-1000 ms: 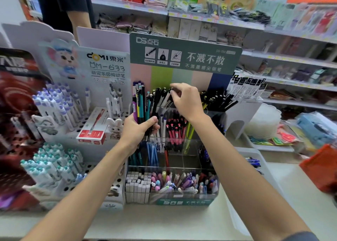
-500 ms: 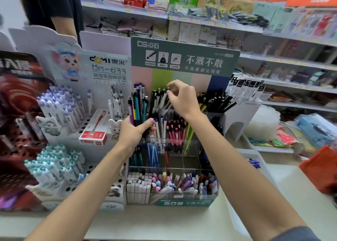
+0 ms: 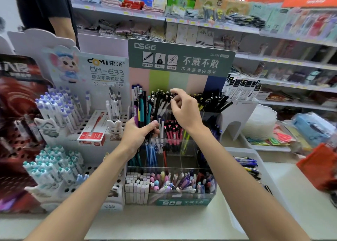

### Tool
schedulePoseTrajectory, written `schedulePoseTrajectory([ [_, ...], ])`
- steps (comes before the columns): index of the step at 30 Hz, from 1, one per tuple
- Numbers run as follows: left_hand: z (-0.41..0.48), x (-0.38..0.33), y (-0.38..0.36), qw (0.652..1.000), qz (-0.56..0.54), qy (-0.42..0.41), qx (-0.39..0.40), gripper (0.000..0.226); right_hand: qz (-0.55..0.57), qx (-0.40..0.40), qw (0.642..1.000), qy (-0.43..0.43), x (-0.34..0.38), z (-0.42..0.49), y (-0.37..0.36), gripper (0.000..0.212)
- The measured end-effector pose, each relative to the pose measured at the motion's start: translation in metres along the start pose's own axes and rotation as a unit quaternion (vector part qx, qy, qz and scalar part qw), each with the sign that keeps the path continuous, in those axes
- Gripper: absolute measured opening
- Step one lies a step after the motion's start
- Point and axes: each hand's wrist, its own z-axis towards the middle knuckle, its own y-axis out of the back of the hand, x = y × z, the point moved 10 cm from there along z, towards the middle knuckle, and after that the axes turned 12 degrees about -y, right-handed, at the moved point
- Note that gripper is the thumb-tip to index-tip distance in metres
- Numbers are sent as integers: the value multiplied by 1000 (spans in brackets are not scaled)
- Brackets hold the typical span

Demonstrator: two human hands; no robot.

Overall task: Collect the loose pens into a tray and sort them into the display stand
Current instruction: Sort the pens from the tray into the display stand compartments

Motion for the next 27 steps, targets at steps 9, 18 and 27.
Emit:
schedulePoseTrajectory([
  [9, -7, 5, -114, 995, -19, 3, 93, 15, 128, 0, 986, -106, -63, -23, 67, 53],
  [18, -3, 21, -168, 996, 6, 12, 87, 17, 128, -225, 965, -33, -97, -12, 196, 48],
  [27, 5, 27, -168, 1000, -10, 5, 24, 16, 66, -165, 984, 10, -105, 19, 160, 44],
])
